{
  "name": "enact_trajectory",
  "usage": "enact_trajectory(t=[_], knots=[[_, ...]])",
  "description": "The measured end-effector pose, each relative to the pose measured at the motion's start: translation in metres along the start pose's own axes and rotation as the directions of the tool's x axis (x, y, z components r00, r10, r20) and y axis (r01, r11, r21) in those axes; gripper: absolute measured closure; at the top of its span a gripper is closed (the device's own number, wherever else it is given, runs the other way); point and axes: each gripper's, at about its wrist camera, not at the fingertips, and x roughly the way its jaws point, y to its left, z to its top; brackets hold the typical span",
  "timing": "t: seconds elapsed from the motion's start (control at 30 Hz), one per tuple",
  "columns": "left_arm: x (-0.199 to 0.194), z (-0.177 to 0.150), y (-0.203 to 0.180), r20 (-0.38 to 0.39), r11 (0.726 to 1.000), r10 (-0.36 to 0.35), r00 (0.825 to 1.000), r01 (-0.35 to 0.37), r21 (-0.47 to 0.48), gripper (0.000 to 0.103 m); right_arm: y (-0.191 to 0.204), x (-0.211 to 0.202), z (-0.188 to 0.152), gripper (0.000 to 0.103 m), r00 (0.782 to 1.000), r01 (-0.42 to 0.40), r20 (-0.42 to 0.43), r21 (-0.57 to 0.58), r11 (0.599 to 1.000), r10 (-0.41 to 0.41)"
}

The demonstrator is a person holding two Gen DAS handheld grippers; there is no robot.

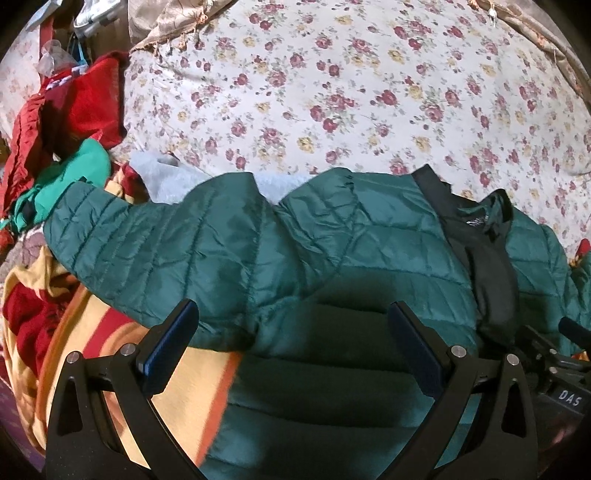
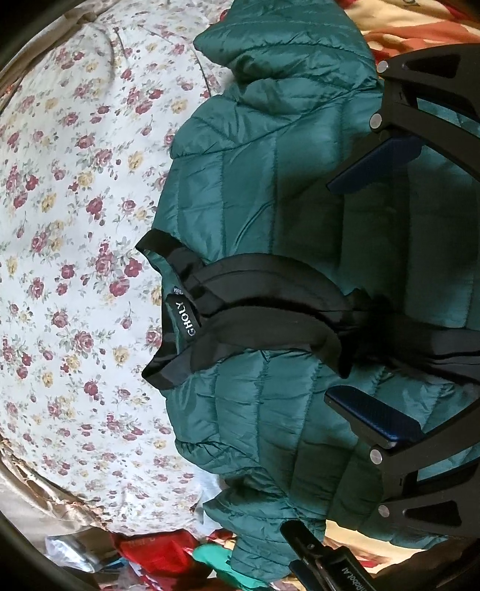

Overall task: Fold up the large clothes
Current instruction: 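Move the left gripper toward the jacket sleeve nearest it, then grasp the green jacket sleeve cuff with the left gripper and lift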

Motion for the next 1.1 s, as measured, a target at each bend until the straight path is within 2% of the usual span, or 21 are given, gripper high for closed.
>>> enact_trajectory(t=[0.5,0.6,0.73,0.9,1.1], knots=[[0.011,0.011,0.043,0.019,0.996,0.089,0.996,-0.089,-0.027,0.001,0.012,0.014,0.006,0.0,1.0,-0.015,-0.017,-0.026,1.0,0.015],[0.014,0.013,0.062,0.018,0.993,0.116,0.993,-0.116,-0.037,0.001,0.012,0.012,0.006,0.0,1.0,-0.019,-0.015,-0.029,0.999,0.018],[0.018,0.022,0.101,-0.002,0.984,0.138,0.99,-0.137,-0.11,0.001,0.012,0.011,0.005,0.0,1.0,-0.02,-0.02,-0.029,0.999,0.02],[0.029,0.037,0.162,-0.026,0.948,0.241,0.97,-0.241,-0.209,0.001,0.01,0.012,0.002,0.0,0.999,-0.031,-0.033,-0.026,0.999,0.03],[0.048,0.052,0.231,-0.069,0.887,0.355,0.932,-0.36,-0.289,0.001,0.01,0.011,0.001,0.0,0.998,-0.045,-0.035,-0.022,0.999,0.045]])
